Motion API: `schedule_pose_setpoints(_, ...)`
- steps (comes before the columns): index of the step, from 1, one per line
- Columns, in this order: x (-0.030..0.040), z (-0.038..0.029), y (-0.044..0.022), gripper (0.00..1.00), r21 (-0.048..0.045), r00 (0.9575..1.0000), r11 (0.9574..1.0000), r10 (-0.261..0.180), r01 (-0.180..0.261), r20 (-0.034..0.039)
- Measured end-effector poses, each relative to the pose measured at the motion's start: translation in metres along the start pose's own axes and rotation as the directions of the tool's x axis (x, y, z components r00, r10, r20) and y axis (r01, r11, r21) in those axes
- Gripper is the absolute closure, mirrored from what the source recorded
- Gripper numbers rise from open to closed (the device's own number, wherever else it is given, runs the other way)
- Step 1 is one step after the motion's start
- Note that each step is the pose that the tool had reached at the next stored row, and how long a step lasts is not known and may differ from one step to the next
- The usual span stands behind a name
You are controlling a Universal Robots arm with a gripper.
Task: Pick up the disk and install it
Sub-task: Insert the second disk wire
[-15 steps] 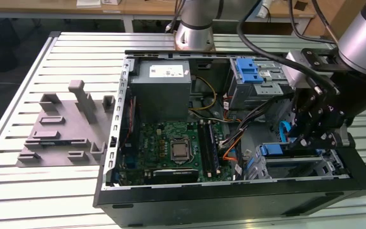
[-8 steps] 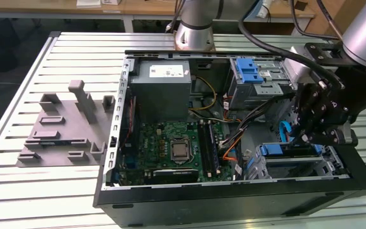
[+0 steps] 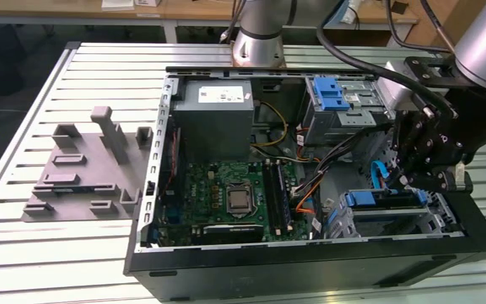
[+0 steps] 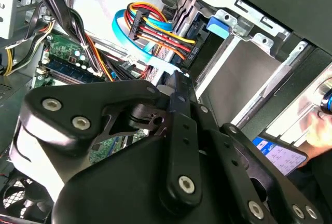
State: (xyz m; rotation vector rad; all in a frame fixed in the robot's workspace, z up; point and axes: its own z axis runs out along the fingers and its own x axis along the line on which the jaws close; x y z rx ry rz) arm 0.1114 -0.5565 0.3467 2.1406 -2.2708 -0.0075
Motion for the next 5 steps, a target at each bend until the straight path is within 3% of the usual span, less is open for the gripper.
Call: schedule_pose_setpoints(5,0.0000,-0.0001,0.0000,0.89,0.0000,1.0000,1.0000,0.000,0.000,-0.0001)
